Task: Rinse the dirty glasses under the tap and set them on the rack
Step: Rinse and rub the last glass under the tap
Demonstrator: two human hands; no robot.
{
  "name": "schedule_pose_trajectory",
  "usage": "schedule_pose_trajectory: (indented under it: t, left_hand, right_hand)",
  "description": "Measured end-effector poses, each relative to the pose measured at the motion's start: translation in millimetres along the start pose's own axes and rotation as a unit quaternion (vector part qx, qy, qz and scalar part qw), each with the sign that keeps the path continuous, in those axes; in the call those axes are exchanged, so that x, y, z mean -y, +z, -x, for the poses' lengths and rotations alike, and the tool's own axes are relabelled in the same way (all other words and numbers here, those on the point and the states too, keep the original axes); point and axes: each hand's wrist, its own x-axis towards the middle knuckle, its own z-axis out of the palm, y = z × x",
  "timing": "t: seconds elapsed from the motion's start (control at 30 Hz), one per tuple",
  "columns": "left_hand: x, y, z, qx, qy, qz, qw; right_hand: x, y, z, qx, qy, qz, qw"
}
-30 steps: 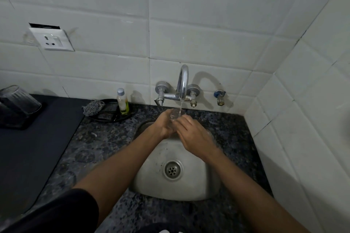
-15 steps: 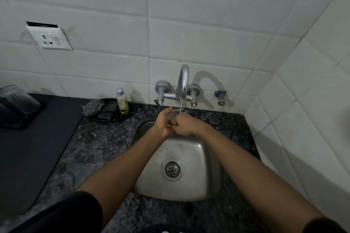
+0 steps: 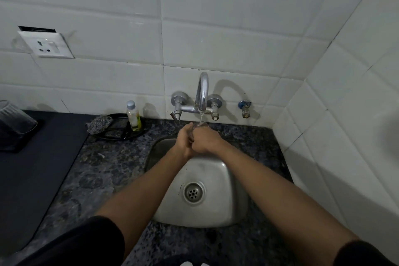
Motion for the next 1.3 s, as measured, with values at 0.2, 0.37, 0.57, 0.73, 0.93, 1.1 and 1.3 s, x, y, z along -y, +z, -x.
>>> schedule_pose_trajectory:
  t: [0.2,0.37,0.57,0.73,0.93,1.1,1.3]
  left_hand:
    - [-24,-4,-5,-0.039,-0.044,-0.145,0.988]
    - [-11,-11,-14,-0.019,0.02,-0.081,0.996]
    - [-16,-5,-4,0.008,-0.024,-0.103,0.994]
    - [-21,3,-7,0.003,-0.019,-0.124,0.992]
    - [-13,-3,-3,0.029,-0.001,-0.058,0.998]
    - [-19,5,-2,0.011,-0.005,-0.073,0.997]
    - [-10,6,4,0.018,0.015,-0.055,0.998]
  right_hand:
    - [-21,17,-1,-0.101,-0.107,0.192,0.97]
    - [-11,11,-1,-0.024,-0.028,-0.04,0.998]
    - [-25,11,4,-0.08,-0.085,0.097,0.988]
    - [-17,17,0,-0.08,-0.044,0.016,0.996]
    - [-14,10,1,-0.069,-0.05,0.047,0.995]
    - [-28,19,1,-0.095,-0.073,0.108,0.987]
    - [-19,19,4,-0.046,-0.015,-0.171,0.984]
